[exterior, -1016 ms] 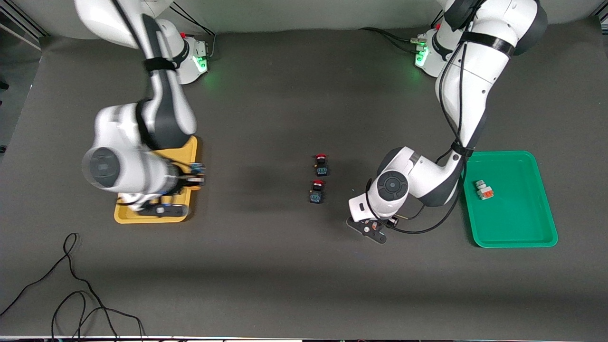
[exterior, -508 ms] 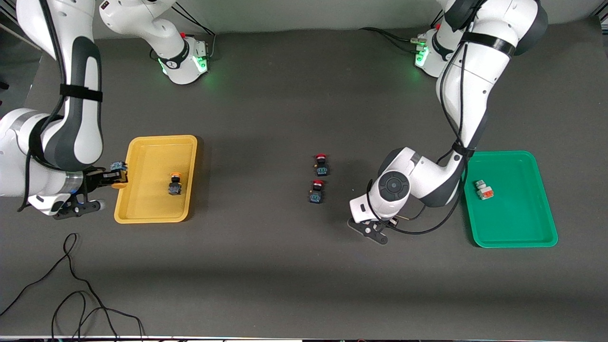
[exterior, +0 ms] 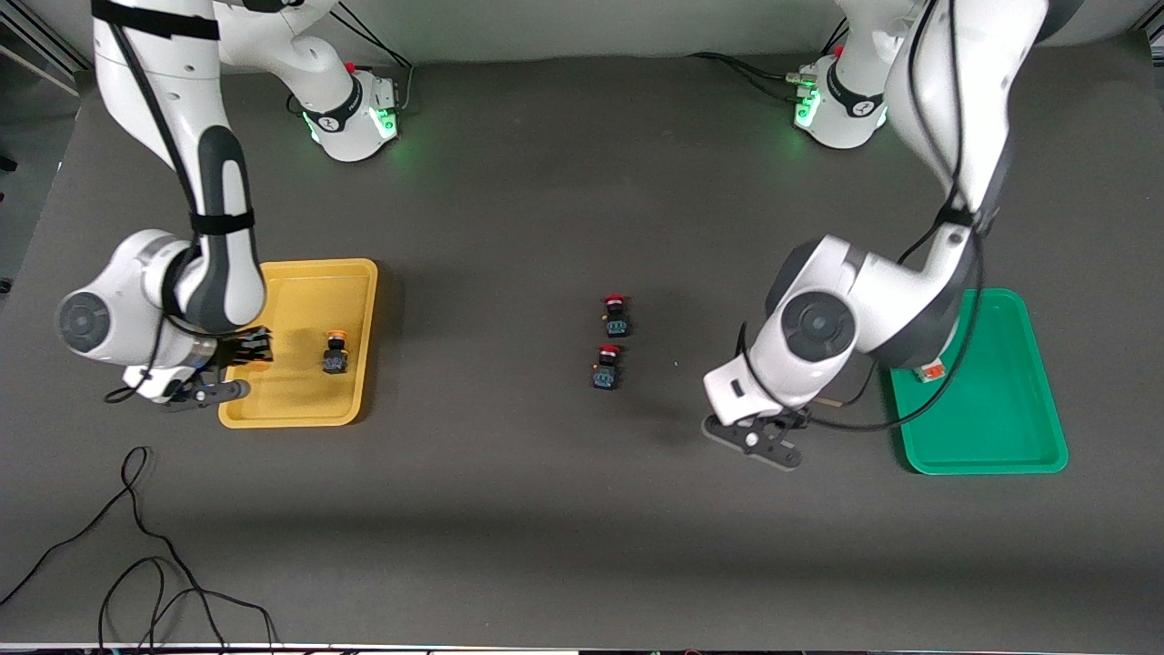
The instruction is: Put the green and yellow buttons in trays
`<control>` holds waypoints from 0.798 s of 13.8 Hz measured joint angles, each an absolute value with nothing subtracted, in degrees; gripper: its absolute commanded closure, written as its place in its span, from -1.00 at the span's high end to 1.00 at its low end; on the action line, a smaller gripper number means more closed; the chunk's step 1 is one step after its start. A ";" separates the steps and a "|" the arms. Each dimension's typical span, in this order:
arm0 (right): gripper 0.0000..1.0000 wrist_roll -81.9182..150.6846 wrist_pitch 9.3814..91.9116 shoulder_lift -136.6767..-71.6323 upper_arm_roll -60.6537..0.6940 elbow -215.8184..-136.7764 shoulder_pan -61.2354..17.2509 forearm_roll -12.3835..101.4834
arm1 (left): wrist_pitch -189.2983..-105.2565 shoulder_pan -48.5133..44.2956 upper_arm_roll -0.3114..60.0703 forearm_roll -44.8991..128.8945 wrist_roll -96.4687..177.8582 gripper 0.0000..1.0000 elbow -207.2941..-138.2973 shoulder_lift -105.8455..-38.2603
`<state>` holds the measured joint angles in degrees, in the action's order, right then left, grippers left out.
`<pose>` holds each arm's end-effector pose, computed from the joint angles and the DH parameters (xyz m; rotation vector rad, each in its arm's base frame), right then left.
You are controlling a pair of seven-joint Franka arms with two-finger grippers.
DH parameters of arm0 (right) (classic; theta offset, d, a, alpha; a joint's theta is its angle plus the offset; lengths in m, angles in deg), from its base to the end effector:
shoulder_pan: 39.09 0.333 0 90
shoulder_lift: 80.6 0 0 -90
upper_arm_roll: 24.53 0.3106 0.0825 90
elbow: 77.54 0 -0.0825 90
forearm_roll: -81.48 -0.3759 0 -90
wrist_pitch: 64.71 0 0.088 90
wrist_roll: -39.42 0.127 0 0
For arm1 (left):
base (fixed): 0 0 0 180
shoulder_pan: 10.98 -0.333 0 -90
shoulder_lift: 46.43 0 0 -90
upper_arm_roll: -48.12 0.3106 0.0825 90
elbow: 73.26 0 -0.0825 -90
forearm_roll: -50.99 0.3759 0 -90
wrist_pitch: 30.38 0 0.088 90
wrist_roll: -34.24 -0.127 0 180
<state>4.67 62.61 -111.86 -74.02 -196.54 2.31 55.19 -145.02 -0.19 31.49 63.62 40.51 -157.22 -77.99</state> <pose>0.5510 -0.0627 0.2148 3.1031 0.2896 -0.2654 0.6373 -0.2760 0.3507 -3.0281 0.6438 -0.0364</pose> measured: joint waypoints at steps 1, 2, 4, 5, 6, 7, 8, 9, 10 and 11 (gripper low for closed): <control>-1.00 4.66 63.97 -112.88 -72.87 -197.18 2.33 53.65 | -141.31 -1.14 31.60 62.99 40.67 -0.73 -157.33 -75.71; -1.00 4.66 65.02 -113.89 -72.01 -197.42 2.40 52.57 | -138.02 -2.90 31.70 62.40 40.71 -0.76 -157.42 -73.99; 0.00 4.66 65.99 -115.56 -71.13 -197.47 2.62 51.40 | -131.55 -8.40 31.87 61.49 40.09 -0.80 -157.89 -70.99; 0.99 4.66 66.05 -115.92 -70.96 -197.46 2.65 51.17 | -128.98 -11.74 31.94 61.26 38.83 -0.80 -158.67 -69.53; 0.99 4.66 66.06 -115.99 -70.95 -197.45 2.66 51.11 | -127.47 -15.53 32.06 61.13 36.74 -0.80 -159.86 -68.13; 0.99 4.66 66.06 -115.94 -71.04 -197.37 2.66 51.08 | -126.81 -19.71 32.17 61.07 33.93 -0.81 -161.33 -66.99; 0.99 4.66 66.05 -115.86 -71.16 -197.27 2.64 51.04 | -126.74 -24.03 32.28 60.99 30.74 -0.83 -162.77 -66.26; 0.99 4.66 65.68 -115.67 -71.34 -197.10 2.64 50.98 | -127.01 -28.26 32.38 60.98 27.35 -0.86 -164.15 -66.01; 0.99 4.68 64.29 -115.22 -71.68 -196.64 2.64 50.84 | -128.36 -32.30 32.50 61.09 24.20 -0.88 -165.85 -66.07; 0.99 4.72 61.77 -114.49 -72.35 -195.73 2.73 50.61 | -131.11 -35.71 32.61 61.38 22.05 -0.88 -168.24 -66.25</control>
<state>4.72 61.77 -114.49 -72.35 -195.73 2.73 50.61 -131.11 -35.71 32.61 61.38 22.05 -168.24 -66.25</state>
